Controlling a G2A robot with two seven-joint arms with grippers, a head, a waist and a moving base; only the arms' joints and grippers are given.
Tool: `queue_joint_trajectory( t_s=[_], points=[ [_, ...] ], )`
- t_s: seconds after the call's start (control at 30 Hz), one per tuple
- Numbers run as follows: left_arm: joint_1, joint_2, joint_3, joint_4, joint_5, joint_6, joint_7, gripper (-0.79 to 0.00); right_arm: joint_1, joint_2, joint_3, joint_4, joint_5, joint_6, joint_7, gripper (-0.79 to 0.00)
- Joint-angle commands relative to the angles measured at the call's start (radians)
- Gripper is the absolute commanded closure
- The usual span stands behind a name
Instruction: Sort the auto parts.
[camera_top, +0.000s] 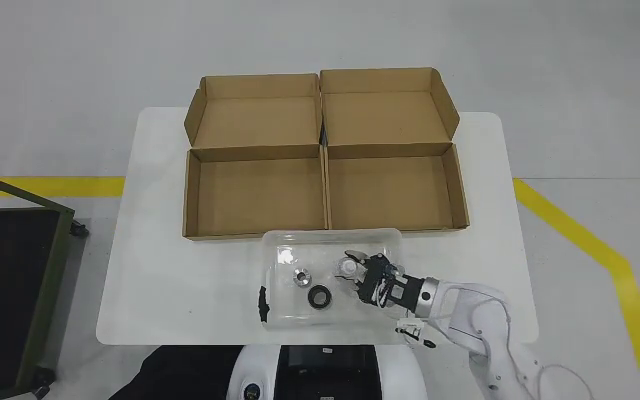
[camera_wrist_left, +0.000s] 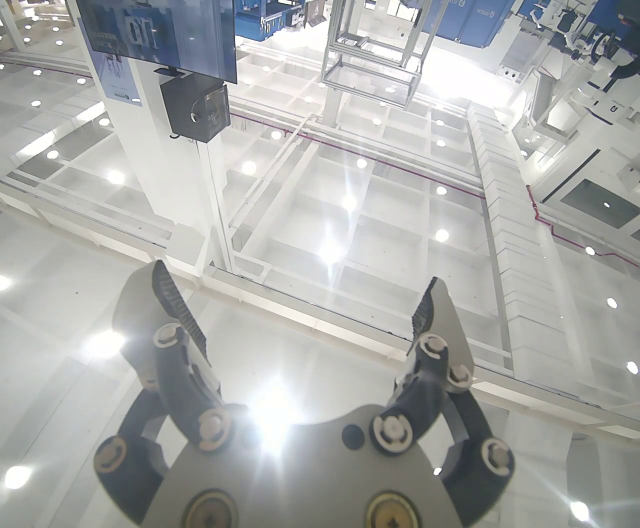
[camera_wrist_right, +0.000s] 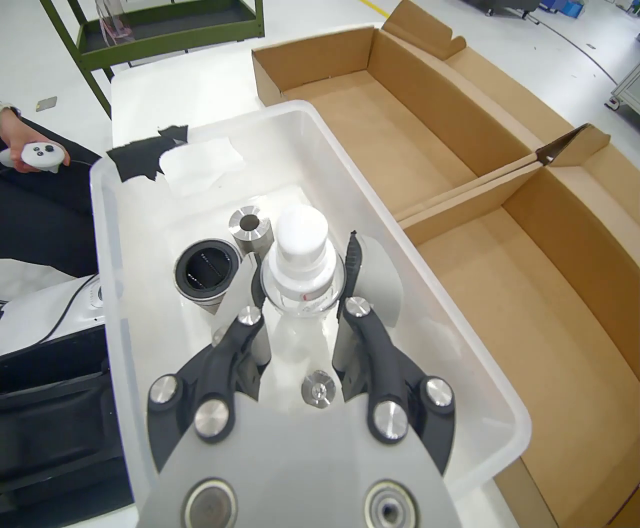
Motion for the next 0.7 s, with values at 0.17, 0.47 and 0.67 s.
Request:
queue_joint_trajectory(
  t_s=[0.17, 0.47, 0.67],
  points=[
    [0.000, 0.000, 0.000, 0.000, 0.000, 0.000, 0.000, -0.785, -0.023, 0.002, 0.007, -0.038, 0.075, 0.051, -0.104, 0.000],
    [0.000, 0.000, 0.000, 0.000, 0.000, 0.000, 0.000, -0.785, -0.025, 0.003, 0.000, -0.062, 0.195, 0.054, -0.217, 0.000],
    [0.000, 0.000, 0.000, 0.000, 0.000, 0.000, 0.000, -0.785, 0.007, 0.000, -0.015, -0.052, 0.318, 0.060, -0.265, 0.000]
  ],
)
